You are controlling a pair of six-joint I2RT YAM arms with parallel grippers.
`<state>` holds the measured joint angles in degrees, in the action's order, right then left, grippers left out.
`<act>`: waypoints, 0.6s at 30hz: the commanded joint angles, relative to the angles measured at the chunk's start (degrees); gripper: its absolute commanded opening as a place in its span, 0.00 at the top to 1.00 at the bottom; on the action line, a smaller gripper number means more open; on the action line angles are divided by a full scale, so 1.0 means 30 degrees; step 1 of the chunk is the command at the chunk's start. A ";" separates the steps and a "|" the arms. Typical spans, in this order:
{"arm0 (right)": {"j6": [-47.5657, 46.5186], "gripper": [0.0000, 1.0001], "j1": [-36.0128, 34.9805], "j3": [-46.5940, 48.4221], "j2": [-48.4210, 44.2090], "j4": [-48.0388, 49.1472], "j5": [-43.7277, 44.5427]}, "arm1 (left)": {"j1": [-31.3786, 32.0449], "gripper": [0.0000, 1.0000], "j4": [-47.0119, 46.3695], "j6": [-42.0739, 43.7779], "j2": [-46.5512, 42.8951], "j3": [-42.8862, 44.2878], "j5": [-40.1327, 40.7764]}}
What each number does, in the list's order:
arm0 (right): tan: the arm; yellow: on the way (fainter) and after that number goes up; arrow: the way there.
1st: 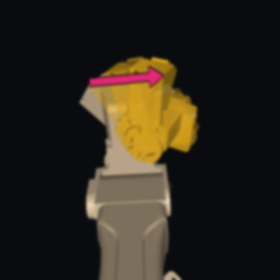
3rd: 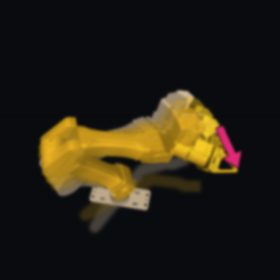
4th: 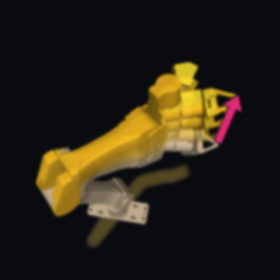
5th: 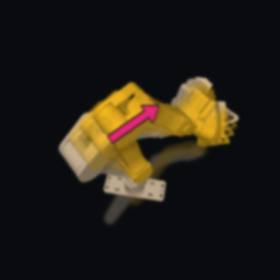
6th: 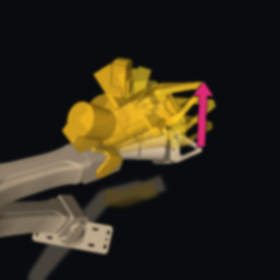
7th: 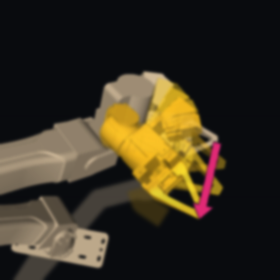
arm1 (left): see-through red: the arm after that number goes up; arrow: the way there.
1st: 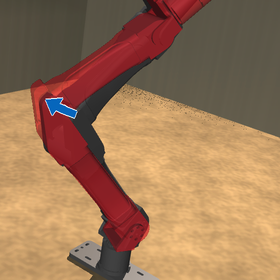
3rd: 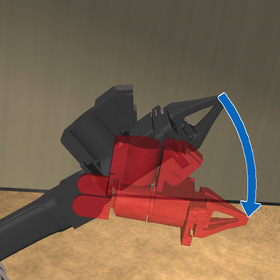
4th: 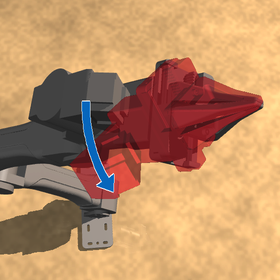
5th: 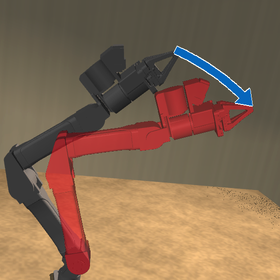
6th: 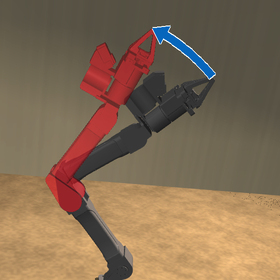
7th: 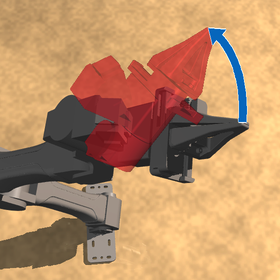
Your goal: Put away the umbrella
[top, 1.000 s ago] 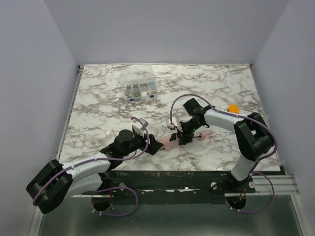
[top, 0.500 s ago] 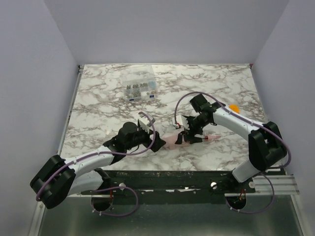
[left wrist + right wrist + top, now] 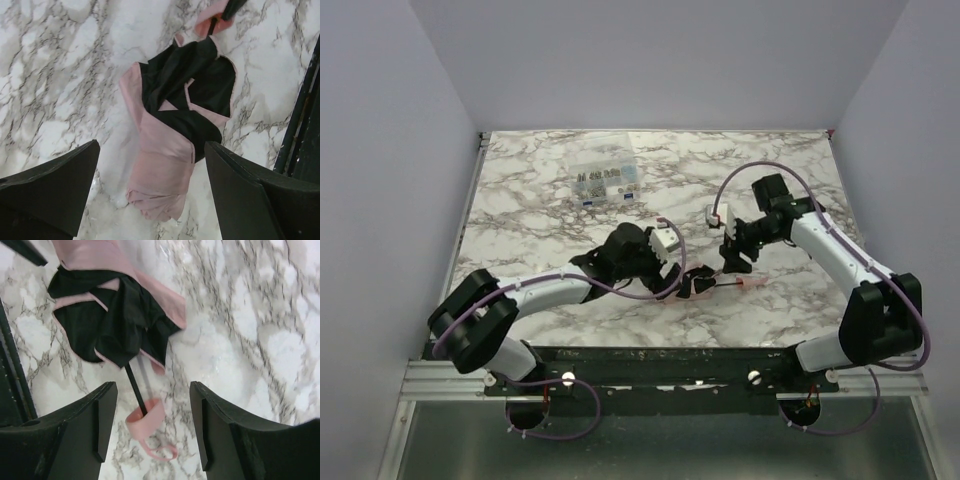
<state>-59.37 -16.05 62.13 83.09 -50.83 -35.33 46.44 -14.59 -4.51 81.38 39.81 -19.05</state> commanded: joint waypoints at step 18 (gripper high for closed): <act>0.4376 0.98 0.6860 -0.5143 -0.0915 0.4244 0.5611 | 0.2007 0.39 0.1066 0.5268 0.4344 0.0977 -0.0006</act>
<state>-50.30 3.79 48.95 77.41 -45.71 -25.32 52.01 -10.63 10.48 91.92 42.37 -18.70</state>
